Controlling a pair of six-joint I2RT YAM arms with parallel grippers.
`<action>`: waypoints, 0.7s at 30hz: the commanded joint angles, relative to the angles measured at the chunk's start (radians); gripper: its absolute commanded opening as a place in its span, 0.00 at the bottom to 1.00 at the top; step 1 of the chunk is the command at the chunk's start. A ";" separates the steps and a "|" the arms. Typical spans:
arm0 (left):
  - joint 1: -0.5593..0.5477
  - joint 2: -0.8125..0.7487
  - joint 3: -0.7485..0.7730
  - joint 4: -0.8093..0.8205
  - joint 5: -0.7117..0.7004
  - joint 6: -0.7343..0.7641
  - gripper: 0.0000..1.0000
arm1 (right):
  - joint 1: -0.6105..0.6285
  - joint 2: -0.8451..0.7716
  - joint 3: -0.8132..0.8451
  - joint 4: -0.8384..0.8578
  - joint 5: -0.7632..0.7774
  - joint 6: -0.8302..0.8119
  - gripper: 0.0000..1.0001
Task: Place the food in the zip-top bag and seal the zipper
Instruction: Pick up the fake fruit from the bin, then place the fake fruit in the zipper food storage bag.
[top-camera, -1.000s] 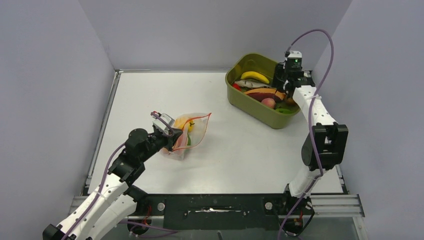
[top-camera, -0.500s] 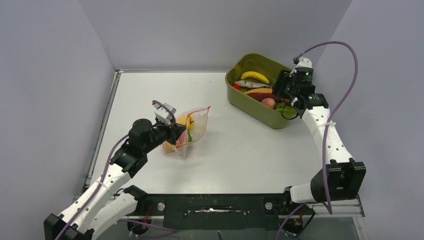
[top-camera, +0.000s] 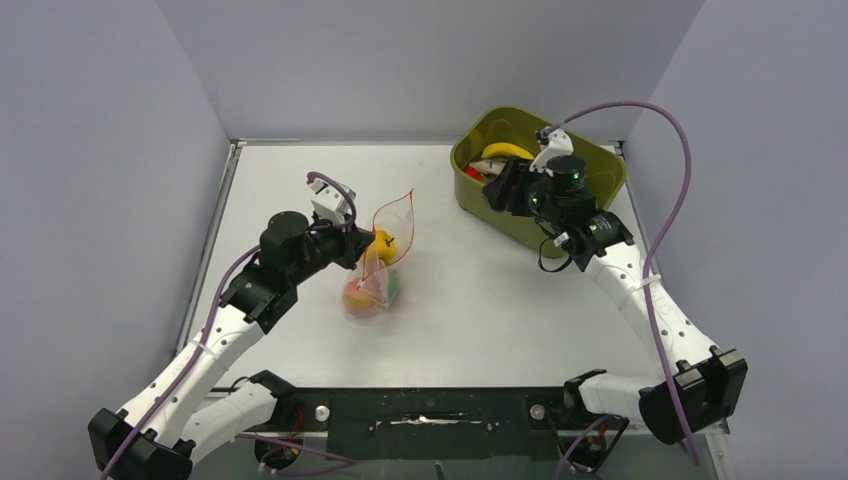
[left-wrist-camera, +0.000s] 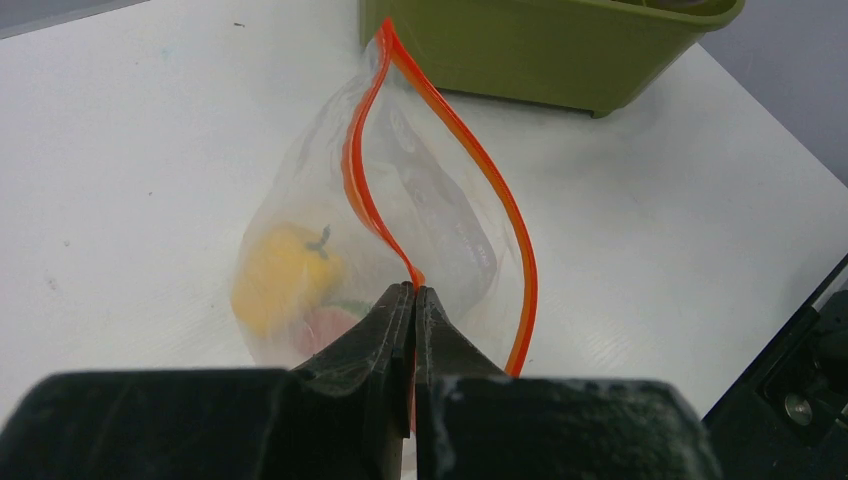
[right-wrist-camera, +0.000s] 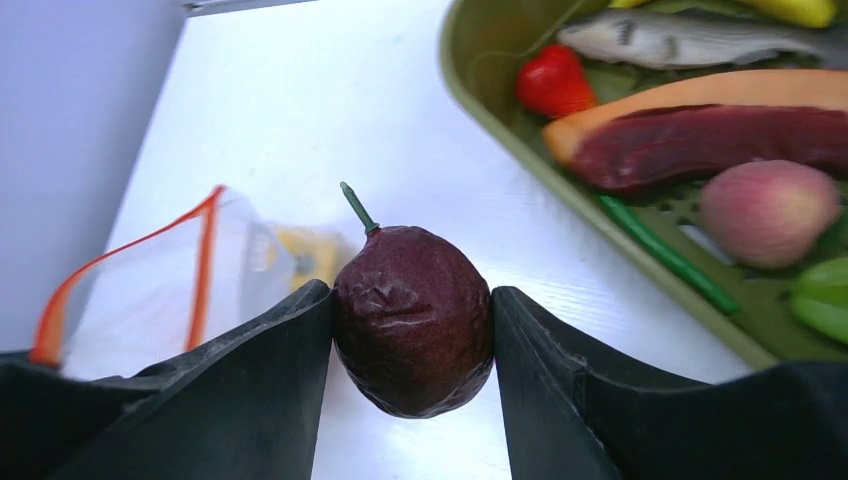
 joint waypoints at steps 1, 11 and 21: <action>-0.005 0.004 0.069 0.003 -0.006 0.010 0.00 | 0.074 -0.084 -0.044 0.168 -0.040 0.118 0.32; -0.006 0.001 0.035 0.013 0.008 -0.070 0.00 | 0.241 -0.152 -0.176 0.347 0.042 0.390 0.33; -0.006 -0.038 -0.040 0.084 0.026 -0.146 0.00 | 0.389 -0.085 -0.204 0.427 0.093 0.542 0.34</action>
